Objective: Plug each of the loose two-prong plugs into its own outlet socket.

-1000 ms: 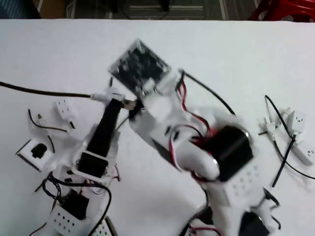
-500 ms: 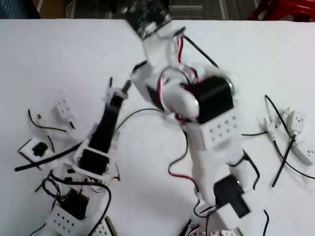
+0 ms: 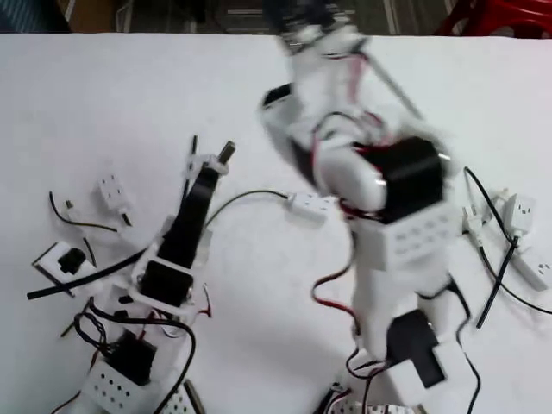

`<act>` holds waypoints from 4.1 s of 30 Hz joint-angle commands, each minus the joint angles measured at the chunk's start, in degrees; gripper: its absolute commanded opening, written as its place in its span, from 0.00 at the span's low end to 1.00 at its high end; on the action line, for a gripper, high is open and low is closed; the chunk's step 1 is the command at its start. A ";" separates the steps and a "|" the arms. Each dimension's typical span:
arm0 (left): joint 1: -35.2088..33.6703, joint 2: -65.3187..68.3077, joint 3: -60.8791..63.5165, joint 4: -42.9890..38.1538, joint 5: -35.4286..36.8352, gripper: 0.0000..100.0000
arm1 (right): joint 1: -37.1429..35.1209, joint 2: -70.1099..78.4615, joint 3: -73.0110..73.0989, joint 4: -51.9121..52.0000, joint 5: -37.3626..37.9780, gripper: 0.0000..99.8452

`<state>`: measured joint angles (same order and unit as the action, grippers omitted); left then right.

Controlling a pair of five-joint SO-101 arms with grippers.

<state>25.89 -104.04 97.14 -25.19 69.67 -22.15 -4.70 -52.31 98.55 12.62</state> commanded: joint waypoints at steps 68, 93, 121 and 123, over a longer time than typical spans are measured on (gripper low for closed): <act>-19.12 4.79 -11.43 59.08 -37.01 0.02 | 4.00 -0.92 60.57 -14.20 20.75 0.26; -25.45 87.52 -47.56 59.25 -37.63 0.02 | 5.41 32.84 39.82 -12.79 35.16 0.25; -41.54 89.89 -57.32 68.57 -37.54 0.02 | -12.00 53.67 1.93 -4.62 -44.31 0.07; -42.95 89.89 -57.85 68.57 -37.54 0.02 | -14.29 55.69 1.32 -4.62 -48.44 0.07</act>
<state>-14.11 -14.20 42.73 43.21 32.40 -33.05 50.51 -48.00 93.27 -29.58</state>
